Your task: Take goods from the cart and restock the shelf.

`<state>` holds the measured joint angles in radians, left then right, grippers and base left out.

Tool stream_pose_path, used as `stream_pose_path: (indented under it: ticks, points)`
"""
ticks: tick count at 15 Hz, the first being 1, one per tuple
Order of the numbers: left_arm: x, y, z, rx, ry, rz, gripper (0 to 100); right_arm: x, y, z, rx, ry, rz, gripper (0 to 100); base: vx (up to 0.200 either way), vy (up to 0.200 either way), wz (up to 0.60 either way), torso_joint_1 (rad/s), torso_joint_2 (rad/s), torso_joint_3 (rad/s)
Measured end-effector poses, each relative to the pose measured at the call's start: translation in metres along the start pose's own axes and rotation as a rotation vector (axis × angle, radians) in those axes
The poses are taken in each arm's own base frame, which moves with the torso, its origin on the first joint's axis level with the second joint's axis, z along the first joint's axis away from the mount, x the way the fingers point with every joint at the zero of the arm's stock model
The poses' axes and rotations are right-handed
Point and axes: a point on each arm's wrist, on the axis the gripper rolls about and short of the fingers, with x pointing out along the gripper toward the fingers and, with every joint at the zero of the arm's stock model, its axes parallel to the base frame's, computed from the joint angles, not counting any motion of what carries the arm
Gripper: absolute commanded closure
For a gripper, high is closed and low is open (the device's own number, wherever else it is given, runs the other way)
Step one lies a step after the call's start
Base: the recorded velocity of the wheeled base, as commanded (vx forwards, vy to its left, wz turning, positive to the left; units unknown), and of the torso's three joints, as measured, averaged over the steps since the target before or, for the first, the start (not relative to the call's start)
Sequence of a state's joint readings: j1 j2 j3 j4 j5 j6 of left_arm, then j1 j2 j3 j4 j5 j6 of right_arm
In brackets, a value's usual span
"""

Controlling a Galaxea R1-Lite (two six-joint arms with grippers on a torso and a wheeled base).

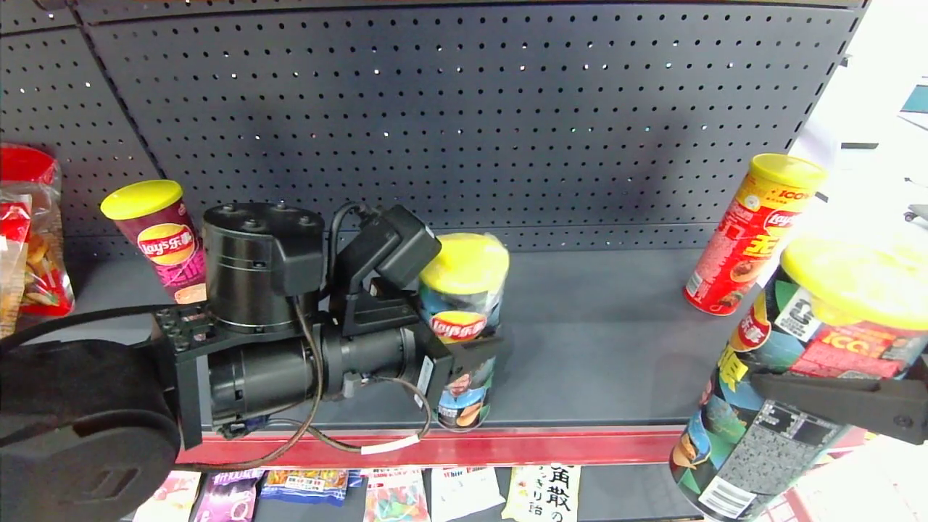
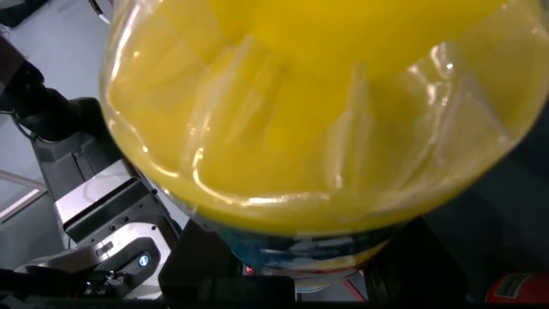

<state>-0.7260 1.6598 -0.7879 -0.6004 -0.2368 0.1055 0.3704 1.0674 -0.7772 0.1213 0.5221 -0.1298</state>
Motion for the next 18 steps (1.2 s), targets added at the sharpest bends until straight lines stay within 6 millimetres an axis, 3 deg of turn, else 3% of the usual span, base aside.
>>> stream_pose_path:
  ticks: [6,11,18]
  points:
    - [-0.007,-0.001,-0.006,-0.032,0.009,0.028,0,0.004,-0.003,0.006,-0.003,-0.002,0.001,100,0.000,0.000,0.00,0.000,0.00,0.000]
    - [-0.033,-0.007,-0.020,-0.039,0.037,0.028,0,0.020,-0.013,0.023,-0.026,-0.002,0.010,100,0.000,0.000,0.00,0.000,0.00,0.000]
    - [-0.080,-0.021,-0.045,-0.076,0.067,0.010,0,0.082,-0.048,0.050,-0.085,-0.070,0.005,100,0.000,0.000,0.00,0.000,0.00,0.000]
